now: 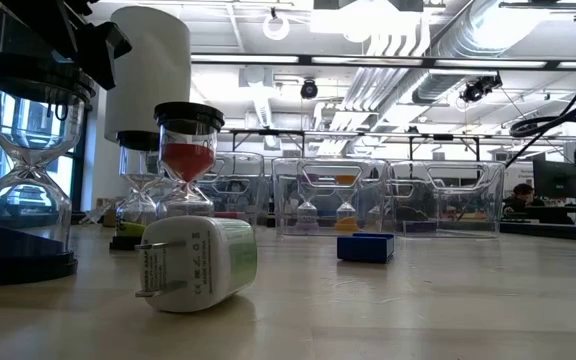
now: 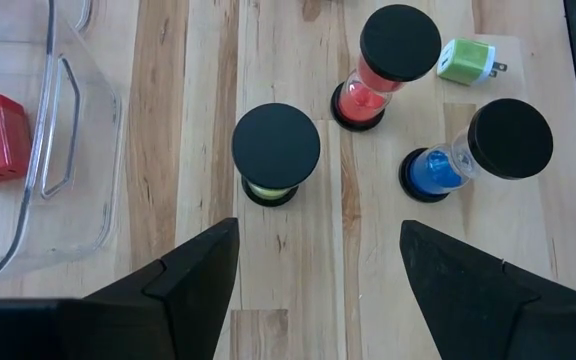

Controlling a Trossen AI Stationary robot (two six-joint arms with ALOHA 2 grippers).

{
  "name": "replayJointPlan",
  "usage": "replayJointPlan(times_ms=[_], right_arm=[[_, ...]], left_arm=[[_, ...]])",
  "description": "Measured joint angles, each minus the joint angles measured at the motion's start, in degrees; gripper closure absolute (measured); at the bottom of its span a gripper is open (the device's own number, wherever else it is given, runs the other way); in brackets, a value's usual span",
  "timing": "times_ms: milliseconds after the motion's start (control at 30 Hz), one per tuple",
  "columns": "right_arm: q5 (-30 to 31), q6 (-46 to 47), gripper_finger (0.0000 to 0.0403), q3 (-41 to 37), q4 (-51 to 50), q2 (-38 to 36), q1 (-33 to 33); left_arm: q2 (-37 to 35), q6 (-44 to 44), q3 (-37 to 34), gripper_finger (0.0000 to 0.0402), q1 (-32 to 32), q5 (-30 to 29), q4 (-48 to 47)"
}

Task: Pick & Place Office items
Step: Put the light blue digital clock into the right transparent bin

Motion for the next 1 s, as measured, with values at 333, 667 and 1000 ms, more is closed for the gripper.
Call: replayJointPlan(times_ms=[333,667,1000], right_arm=[[1.1,10.3,0.0125,0.0,-0.7,0.0,0.0],[1.8,16.8,0.0126,-0.1,-1.5,0.0,-3.2],[-0.9,17.0,0.0124,-0.1,-1.2,0.0,-9.5]], left_arm=[[0.0,0.0,-0.6,0.0131,0.0,0.0,0.0],[0.0,0.2,-4.6,0.0131,0.0,0.0,0.0],[0.0,6.4,-4.7,0.0131,0.0,0.0,0.0]])
